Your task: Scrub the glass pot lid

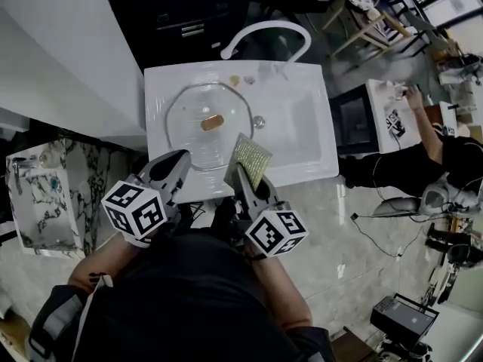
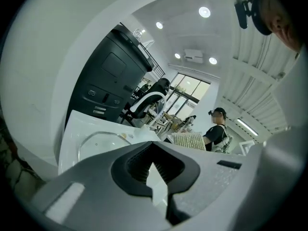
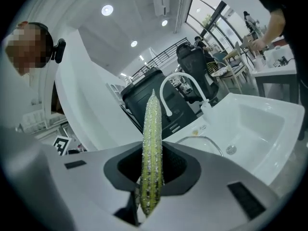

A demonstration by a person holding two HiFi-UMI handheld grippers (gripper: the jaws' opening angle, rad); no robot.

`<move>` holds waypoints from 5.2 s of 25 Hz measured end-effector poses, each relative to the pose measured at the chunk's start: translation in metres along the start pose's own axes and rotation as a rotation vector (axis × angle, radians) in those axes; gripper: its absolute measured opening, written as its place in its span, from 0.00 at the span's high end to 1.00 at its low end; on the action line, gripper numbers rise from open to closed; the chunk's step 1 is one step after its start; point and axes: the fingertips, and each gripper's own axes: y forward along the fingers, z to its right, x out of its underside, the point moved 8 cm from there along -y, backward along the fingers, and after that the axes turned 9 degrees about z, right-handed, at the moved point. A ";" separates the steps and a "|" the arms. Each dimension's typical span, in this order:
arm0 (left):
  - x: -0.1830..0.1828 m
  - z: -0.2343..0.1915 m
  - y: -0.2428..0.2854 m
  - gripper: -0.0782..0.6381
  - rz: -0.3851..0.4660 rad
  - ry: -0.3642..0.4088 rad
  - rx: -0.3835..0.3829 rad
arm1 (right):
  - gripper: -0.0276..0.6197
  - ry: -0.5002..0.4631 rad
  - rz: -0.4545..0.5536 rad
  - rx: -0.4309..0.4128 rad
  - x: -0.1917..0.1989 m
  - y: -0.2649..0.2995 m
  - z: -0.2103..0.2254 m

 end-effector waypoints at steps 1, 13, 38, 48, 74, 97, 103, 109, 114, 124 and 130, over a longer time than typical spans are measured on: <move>0.000 0.000 0.001 0.89 0.013 0.000 -0.029 | 0.86 0.005 -0.012 -0.029 -0.002 0.005 0.005; 0.013 0.027 0.026 0.89 0.120 -0.022 -0.273 | 0.86 0.061 -0.179 -0.200 -0.034 0.063 0.071; 0.020 -0.065 -0.091 0.89 0.269 -0.238 -0.531 | 0.86 -0.169 -0.791 -0.179 0.101 0.312 0.046; 0.012 -0.062 -0.068 0.89 0.238 -0.216 -0.506 | 0.86 -0.134 -0.821 -0.150 0.089 0.322 0.076; 0.008 -0.032 0.007 0.89 0.116 -0.157 -0.429 | 0.86 -0.023 -0.737 -0.002 0.031 0.284 0.206; 0.014 -0.026 -0.010 0.89 0.151 -0.164 -0.494 | 0.86 -1.065 -0.637 -0.521 0.017 0.297 0.168; 0.021 -0.029 -0.024 0.89 0.160 -0.182 -0.534 | 0.86 -1.227 -0.697 -0.617 0.050 0.302 0.172; 0.023 -0.031 -0.023 0.89 0.151 -0.190 -0.528 | 0.86 -1.158 -0.676 -0.611 0.050 0.294 0.179; 0.022 -0.029 -0.013 0.89 0.132 -0.177 -0.501 | 0.86 -1.167 -0.672 -0.614 0.050 0.280 0.181; 0.017 -0.023 0.006 0.89 0.102 -0.152 -0.447 | 0.86 -1.204 -0.648 -0.638 0.055 0.248 0.185; 0.011 -0.020 0.016 0.89 0.086 -0.137 -0.408 | 0.86 -1.264 -0.658 -0.684 0.062 0.224 0.181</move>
